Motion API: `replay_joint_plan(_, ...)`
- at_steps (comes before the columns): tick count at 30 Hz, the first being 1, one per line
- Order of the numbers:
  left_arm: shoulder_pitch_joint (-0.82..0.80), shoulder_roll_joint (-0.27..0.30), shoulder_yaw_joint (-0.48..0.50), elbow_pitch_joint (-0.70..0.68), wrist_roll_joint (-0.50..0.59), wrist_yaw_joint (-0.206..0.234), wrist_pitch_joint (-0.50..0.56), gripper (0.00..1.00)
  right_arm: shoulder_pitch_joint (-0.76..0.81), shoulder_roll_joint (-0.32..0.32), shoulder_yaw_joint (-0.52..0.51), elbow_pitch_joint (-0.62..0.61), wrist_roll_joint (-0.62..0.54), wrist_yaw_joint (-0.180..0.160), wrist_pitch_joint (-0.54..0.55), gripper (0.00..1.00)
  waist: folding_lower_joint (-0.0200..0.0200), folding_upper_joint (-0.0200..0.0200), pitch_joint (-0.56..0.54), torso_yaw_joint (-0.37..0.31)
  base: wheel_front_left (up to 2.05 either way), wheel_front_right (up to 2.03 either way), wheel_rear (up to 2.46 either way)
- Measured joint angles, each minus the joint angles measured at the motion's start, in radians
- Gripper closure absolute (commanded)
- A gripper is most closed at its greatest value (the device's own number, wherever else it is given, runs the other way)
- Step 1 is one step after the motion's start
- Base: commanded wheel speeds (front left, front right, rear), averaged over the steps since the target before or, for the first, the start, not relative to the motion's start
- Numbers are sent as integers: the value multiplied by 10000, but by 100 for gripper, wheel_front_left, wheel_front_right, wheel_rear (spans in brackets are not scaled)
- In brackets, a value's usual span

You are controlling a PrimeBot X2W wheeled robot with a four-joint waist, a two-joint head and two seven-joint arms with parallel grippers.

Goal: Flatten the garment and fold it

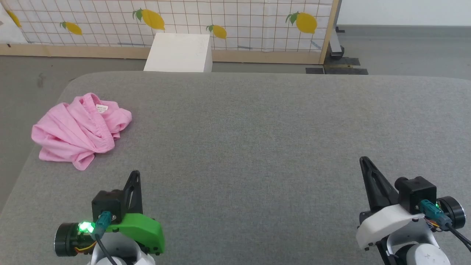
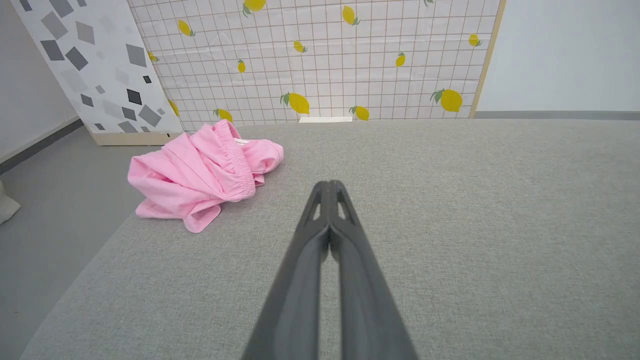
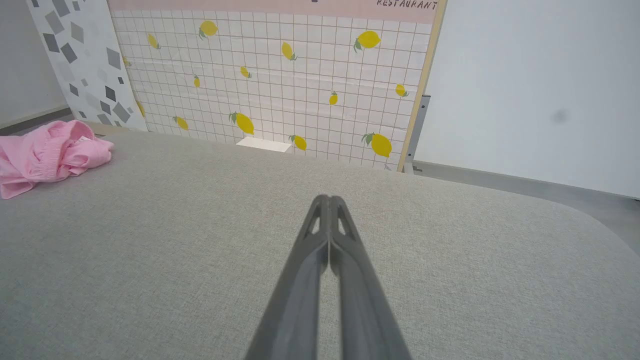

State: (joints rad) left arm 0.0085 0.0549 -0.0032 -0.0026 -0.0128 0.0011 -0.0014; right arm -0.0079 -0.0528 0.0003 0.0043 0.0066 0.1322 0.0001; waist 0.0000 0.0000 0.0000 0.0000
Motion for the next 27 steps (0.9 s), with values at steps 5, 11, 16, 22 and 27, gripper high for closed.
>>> replay_joint_plan(5, 0, 0, 0, 0, 0, 0, 0, 100, 0, 0, 0, 0, 0, 0, 0, 100, 0, 0, 0, 0, 0, 0, 0)
replay_joint_plan(11, 0, 0, 0, 0, 0, 0, 0, 100, 0, 0, 2, 0, 0, 0, 0, 100, 0, 0, 0, 0, 0, 0, 0)
replay_joint_plan(16, 0, 0, 0, 0, 0, 0, 0, 100, 0, 0, 2, 0, 0, 0, 0, 100, 0, 0, 0, 0, 0, 0, 0)
replay_joint_plan(22, 0, 0, 0, 0, 0, 0, 0, 100, 0, 0, 2, 0, 0, 0, 0, 100, 0, 0, 0, 0, 0, 0, 0)
replay_joint_plan(27, 1, 2, -13, -2, -54, 0, 0, 0, -1, -6, 2, 10, 2, 0, 0, 0, 0, 0, 0, 0, 0, 0, 0)
